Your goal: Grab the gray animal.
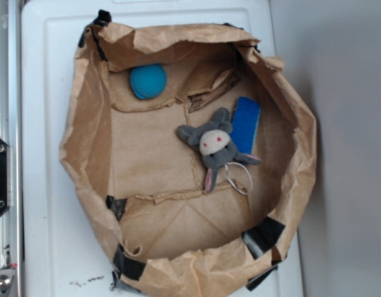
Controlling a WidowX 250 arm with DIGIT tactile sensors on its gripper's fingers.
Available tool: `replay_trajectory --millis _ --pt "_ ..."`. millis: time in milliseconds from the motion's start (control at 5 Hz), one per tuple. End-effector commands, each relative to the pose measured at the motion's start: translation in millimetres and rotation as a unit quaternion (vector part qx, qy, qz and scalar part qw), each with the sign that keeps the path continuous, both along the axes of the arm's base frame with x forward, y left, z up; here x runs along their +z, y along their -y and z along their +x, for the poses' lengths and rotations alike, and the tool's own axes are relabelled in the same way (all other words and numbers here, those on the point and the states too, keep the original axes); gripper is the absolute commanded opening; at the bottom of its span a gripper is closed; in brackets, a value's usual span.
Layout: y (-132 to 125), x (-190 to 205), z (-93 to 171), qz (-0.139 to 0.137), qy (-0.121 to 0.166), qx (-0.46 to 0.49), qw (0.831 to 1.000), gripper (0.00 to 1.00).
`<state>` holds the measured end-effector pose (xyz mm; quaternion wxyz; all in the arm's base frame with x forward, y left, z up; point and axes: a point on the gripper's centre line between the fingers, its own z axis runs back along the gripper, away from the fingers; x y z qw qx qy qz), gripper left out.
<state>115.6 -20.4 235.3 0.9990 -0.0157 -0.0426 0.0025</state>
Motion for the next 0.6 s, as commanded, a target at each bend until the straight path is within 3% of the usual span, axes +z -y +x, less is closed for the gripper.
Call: replay_trajectory --millis 0,200,400 --pt "0 0 0 0.0 0.0 0.0 1.0 1.0" --pt "5 -3 15 0.017 -0.017 -0.055 0.998 1.0" --pt "5 -3 15 0.017 -0.017 -0.055 0.998 1.0"
